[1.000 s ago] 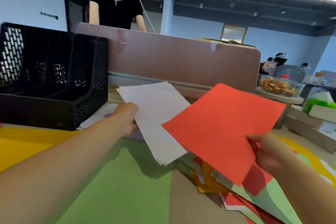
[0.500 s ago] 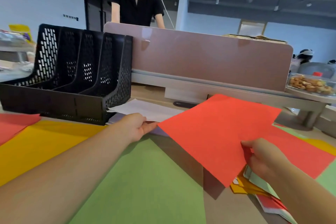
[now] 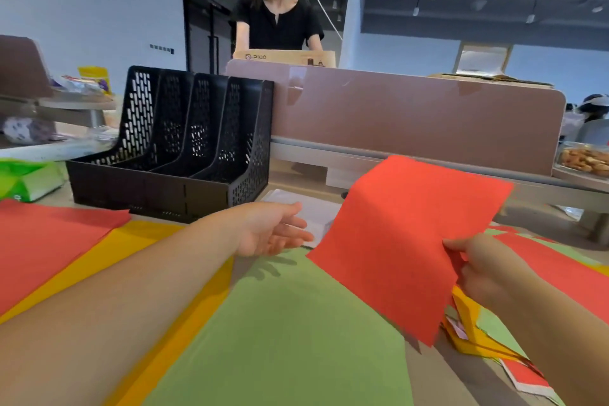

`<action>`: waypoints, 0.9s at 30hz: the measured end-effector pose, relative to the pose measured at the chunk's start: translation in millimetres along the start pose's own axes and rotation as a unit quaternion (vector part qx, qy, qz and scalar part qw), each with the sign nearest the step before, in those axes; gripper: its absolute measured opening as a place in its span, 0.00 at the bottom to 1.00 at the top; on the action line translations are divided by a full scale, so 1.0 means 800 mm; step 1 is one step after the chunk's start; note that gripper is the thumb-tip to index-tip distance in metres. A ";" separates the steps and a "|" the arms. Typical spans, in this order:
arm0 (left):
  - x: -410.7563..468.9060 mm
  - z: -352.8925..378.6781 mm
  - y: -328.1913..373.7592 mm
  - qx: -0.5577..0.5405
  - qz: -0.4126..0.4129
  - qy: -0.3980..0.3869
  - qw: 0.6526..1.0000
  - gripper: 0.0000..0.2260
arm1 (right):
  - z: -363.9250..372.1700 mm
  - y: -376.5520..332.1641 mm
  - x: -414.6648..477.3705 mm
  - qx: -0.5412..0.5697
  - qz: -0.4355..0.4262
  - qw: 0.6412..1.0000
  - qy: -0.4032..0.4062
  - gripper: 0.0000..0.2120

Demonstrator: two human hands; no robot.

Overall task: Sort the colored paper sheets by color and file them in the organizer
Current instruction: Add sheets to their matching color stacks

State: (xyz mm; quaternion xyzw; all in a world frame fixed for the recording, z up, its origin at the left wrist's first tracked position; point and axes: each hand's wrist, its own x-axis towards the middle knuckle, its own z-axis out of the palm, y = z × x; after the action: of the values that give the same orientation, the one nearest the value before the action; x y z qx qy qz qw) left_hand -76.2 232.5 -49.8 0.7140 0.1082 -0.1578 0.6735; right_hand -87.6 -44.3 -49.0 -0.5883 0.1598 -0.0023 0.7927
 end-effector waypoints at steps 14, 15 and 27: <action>-0.180 -0.188 -0.049 -0.068 0.149 0.199 0.966 0.19 | 0.244 0.051 -0.147 -0.030 0.064 0.941 -0.332 0.09; -0.198 -0.202 -0.053 -0.074 0.165 0.213 0.960 0.20 | 0.263 0.053 -0.162 -0.035 0.070 0.929 -0.361 0.09; -0.381 -0.342 -0.131 -0.106 0.131 0.385 0.907 0.28 | 0.435 0.094 -0.235 -0.092 0.036 0.885 -0.455 0.12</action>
State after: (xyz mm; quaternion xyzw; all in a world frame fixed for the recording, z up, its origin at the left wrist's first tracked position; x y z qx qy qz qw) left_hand -375.5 530.3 -22.3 0.6518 0.2805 0.2318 0.6654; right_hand -190.9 339.3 17.4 -0.5892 -0.1974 0.3092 0.7199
